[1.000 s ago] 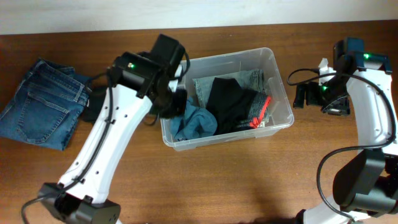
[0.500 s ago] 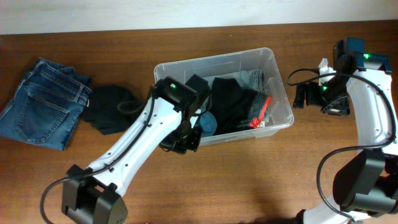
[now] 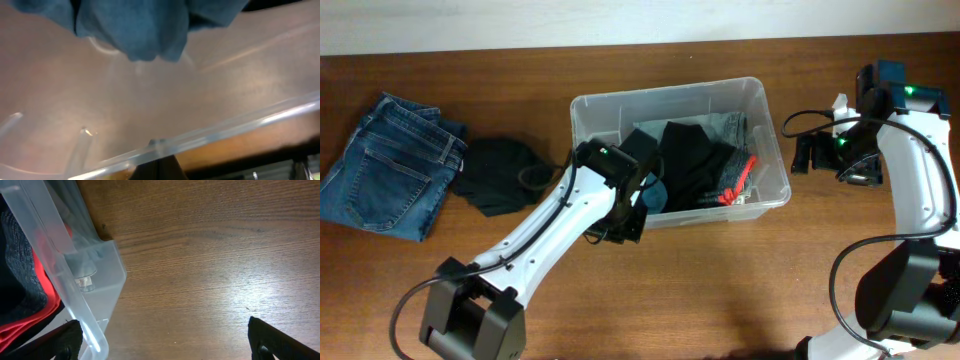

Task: Pack container
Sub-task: 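Open the left gripper and release the cloth in the container, then move the left gripper to the black garment left of the container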

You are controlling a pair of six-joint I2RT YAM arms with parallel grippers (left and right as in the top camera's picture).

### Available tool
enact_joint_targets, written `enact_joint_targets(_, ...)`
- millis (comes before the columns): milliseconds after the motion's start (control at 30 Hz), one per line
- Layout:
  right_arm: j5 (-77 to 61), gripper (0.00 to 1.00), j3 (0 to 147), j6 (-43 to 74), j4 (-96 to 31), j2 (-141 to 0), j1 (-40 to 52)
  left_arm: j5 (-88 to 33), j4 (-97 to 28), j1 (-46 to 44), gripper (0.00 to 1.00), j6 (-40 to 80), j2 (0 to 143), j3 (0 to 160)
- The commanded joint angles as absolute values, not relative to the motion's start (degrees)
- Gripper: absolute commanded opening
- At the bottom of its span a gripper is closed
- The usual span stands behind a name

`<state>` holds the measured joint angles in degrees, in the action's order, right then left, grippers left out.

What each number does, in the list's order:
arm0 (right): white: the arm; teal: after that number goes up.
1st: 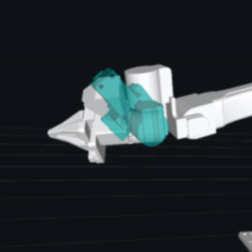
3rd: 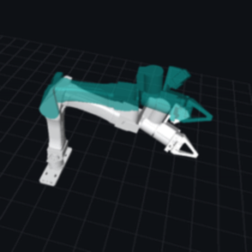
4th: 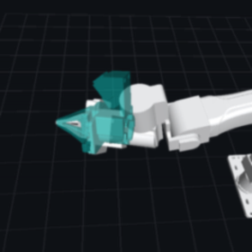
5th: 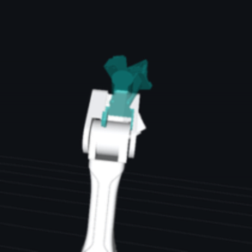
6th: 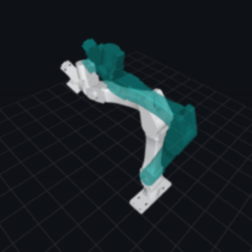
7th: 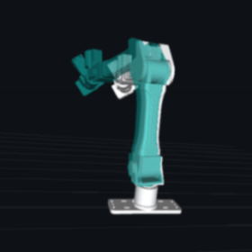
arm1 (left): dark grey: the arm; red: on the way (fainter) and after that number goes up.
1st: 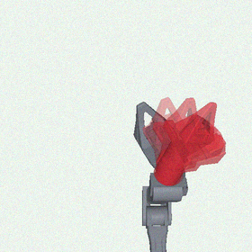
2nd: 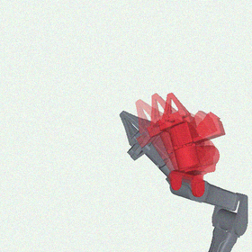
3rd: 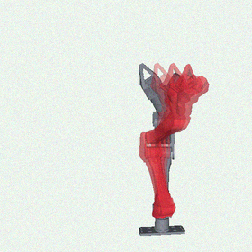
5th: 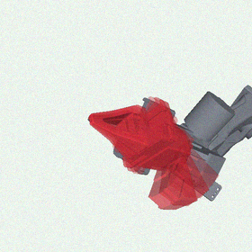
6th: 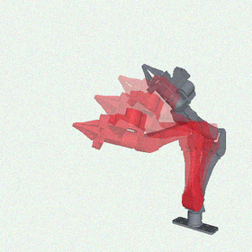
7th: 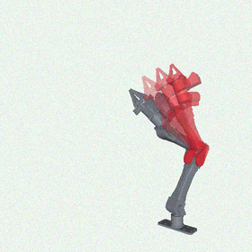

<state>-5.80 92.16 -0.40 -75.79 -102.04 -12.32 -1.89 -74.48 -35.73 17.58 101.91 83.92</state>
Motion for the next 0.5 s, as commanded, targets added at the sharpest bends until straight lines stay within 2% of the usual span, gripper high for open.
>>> enact_joint_targets(0,-5.32,0.98,93.08,-0.38,-75.77,-100.97,-12.01,4.32,-73.69,-35.83,0.05,18.02,102.10,83.50)
enact_joint_targets(133,-5.32,0.98,93.08,-0.38,-75.77,-100.97,-12.01,9.04,-73.63,-35.79,0.05,20.38,102.08,83.50)
enact_joint_targets(467,-5.32,0.98,93.08,-0.38,-75.77,-100.97,-12.01,8.86,-75.46,-35.73,0.03,20.36,101.86,88.27)
